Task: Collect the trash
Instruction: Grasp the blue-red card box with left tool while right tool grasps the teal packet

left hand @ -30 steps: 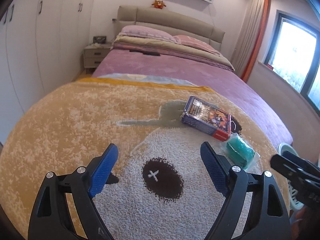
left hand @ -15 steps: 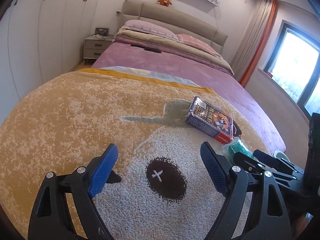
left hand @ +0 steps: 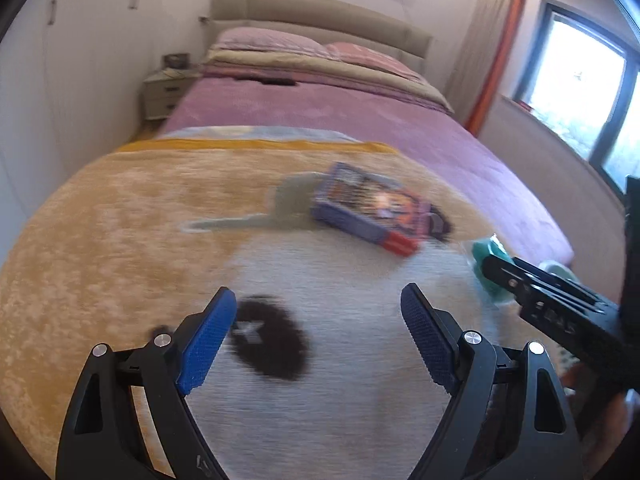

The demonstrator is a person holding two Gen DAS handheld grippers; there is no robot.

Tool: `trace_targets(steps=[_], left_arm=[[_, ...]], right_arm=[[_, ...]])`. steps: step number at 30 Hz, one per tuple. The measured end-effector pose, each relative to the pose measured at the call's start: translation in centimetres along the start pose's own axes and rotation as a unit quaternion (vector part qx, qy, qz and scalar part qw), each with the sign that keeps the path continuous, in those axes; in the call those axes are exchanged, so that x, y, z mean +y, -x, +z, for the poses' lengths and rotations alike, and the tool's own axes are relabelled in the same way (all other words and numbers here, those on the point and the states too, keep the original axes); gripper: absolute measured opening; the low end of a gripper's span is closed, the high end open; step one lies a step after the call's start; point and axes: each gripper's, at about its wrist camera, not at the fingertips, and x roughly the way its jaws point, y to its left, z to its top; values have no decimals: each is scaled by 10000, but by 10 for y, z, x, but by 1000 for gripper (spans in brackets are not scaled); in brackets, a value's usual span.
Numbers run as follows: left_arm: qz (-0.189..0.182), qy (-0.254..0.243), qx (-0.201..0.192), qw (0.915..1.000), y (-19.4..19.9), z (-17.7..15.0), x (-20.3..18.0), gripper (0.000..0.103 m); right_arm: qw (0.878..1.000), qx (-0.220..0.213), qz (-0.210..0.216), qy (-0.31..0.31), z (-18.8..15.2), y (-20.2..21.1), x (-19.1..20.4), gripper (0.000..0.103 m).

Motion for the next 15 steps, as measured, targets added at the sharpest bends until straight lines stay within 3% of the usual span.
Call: trace_targets(steps=[3,8,11,15], left_arm=[[12,151,233,9996,-12,13,-12,83],[-505,567,406,9963,-39,37,-24,83],[-423,904,573,9934,-62,46,-27,83],[-162,933,378,9948,-79,56,-35,83]], right_arm=[[9991,92,-370,-172,-3,-3,-21,41],[9991,18,-160,-398,-9,-3,-34,41],[9990,-27,-137,-415,-12,-2,-34,41],[9994,-28,-49,-349,-12,-3,-28,41]])
